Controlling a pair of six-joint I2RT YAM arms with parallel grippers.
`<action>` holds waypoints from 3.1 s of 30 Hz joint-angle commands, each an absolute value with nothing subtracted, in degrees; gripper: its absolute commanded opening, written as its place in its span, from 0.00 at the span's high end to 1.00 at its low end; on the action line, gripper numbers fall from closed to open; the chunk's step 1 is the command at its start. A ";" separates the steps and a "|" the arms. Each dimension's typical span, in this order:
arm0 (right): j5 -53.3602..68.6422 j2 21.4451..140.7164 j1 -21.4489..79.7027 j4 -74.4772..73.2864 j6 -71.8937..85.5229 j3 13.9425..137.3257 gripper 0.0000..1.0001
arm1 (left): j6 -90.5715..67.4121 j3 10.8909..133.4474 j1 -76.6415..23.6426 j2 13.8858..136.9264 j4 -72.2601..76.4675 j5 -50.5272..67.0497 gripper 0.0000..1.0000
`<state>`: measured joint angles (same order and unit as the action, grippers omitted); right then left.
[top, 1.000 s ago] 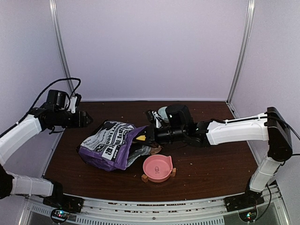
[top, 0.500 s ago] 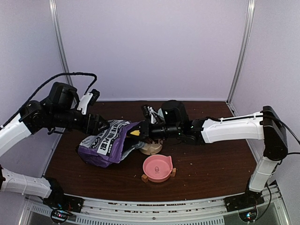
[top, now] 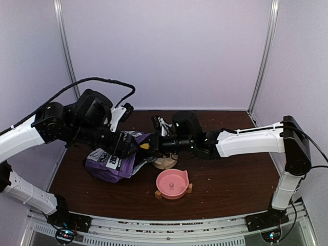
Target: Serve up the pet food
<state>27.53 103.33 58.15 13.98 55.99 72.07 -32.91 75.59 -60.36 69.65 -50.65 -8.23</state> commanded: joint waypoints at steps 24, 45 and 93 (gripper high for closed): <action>24.70 102.50 58.51 16.53 55.02 74.66 0.87 | -36.20 83.21 -68.03 80.00 -62.82 -23.43 0.13; 23.28 99.23 58.45 15.75 53.80 72.15 0.87 | -37.61 84.76 -68.03 82.94 -65.43 -30.70 0.65; 32.81 74.76 49.68 34.52 76.02 43.49 0.87 | -37.26 88.24 -64.49 77.52 -61.13 -39.11 1.00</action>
